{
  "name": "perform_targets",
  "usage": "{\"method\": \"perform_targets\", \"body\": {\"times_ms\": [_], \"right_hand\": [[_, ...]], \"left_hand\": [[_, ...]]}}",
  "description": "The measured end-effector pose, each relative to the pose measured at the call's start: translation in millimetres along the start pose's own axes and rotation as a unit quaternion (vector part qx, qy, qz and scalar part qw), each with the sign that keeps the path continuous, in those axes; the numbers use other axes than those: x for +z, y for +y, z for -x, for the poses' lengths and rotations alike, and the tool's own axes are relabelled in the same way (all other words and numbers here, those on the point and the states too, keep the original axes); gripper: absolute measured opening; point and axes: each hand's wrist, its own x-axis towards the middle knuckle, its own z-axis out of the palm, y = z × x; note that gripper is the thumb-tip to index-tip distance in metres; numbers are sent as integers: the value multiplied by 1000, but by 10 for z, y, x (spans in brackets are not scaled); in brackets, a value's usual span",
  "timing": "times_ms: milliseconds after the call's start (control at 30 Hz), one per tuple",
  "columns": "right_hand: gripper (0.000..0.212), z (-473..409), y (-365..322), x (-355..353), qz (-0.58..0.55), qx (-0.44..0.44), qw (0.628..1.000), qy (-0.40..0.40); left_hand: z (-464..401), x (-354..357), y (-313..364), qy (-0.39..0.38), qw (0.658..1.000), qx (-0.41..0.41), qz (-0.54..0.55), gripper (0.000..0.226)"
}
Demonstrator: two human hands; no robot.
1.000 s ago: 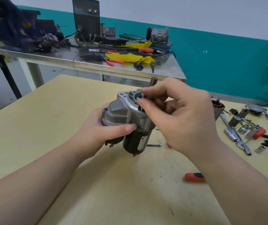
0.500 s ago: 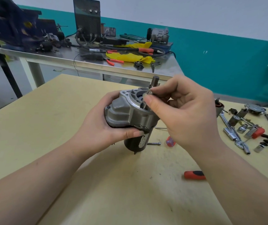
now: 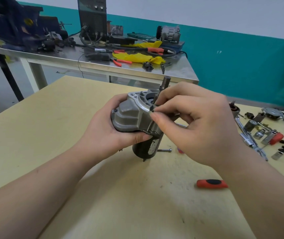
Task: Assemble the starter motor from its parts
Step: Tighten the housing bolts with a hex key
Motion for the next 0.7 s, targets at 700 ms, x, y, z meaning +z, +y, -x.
{"method": "perform_targets", "body": {"times_ms": [700], "right_hand": [[7, 11, 52, -25, 22, 0, 1000, -15]], "left_hand": [[-35, -84, 40, -60, 997, -40, 34, 48]]}}
